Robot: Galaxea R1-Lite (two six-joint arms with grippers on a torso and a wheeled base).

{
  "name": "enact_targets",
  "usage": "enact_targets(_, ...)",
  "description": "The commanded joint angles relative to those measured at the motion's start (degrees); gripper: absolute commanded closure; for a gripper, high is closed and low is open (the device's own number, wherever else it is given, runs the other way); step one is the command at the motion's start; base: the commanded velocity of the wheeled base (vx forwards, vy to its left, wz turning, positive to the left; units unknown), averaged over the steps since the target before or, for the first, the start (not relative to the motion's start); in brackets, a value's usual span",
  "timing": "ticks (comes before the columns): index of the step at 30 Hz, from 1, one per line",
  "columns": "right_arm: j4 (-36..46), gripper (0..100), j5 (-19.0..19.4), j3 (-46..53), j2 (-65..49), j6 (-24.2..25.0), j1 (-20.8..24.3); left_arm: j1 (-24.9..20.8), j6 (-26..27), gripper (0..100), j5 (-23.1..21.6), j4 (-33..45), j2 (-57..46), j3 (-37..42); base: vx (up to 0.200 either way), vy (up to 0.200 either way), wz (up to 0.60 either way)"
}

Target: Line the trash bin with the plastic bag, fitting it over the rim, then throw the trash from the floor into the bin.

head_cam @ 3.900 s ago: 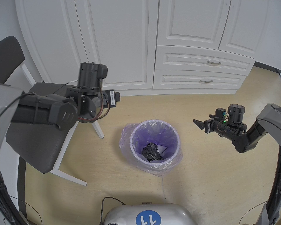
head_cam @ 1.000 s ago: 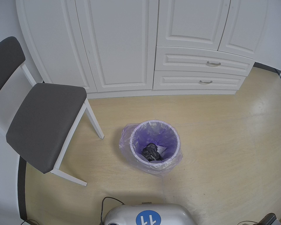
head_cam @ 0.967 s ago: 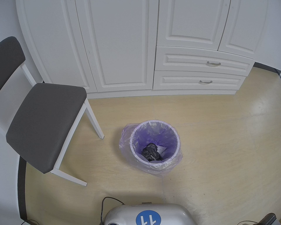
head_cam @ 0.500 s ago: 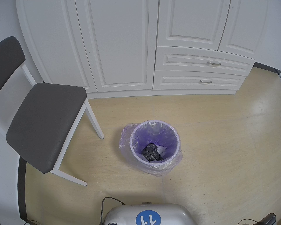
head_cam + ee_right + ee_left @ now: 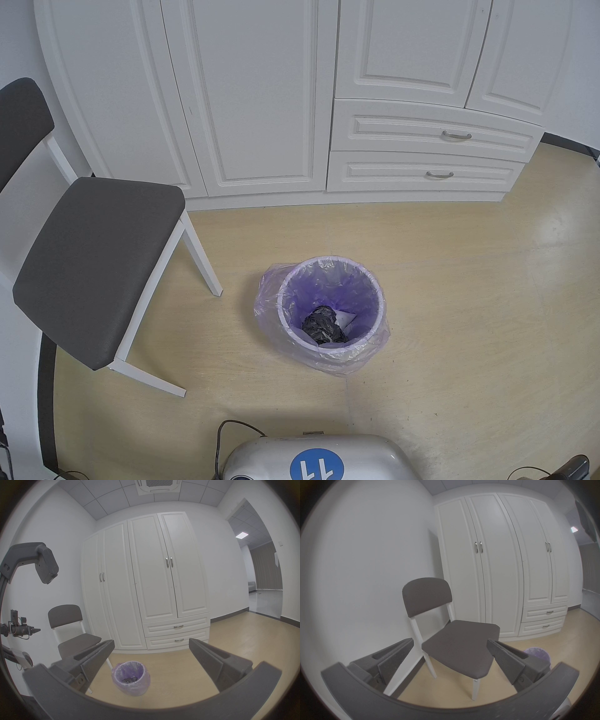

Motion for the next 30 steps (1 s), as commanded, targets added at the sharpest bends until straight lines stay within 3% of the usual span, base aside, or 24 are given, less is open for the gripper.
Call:
enact_targets(1,-0.06,0,-0.03,-0.03,-0.62,-0.03,0.02,-1.18,-1.48,0,-1.00,-0.36,-0.77,2.99,0.000,0.000,0.00)
enact_targets(11,-0.06,0,-0.29,0.41,-0.62,-0.12,0.02,-3.64,-5.87,0,-5.30,-0.98,-5.17,8.87,0.000,0.000,0.00)
enact_targets(25,-3.31,0,-7.32,2.87,-0.62,-3.90,0.02,-3.64,-5.35,0,-7.15,-1.95,-5.25,14.76,0.000,0.000,0.00)
enact_targets(30,-7.09,0,-7.59,5.77,-0.62,-5.83,0.02,-3.64,-5.26,0,-7.24,-1.95,-5.25,14.76,0.000,0.000,0.00)
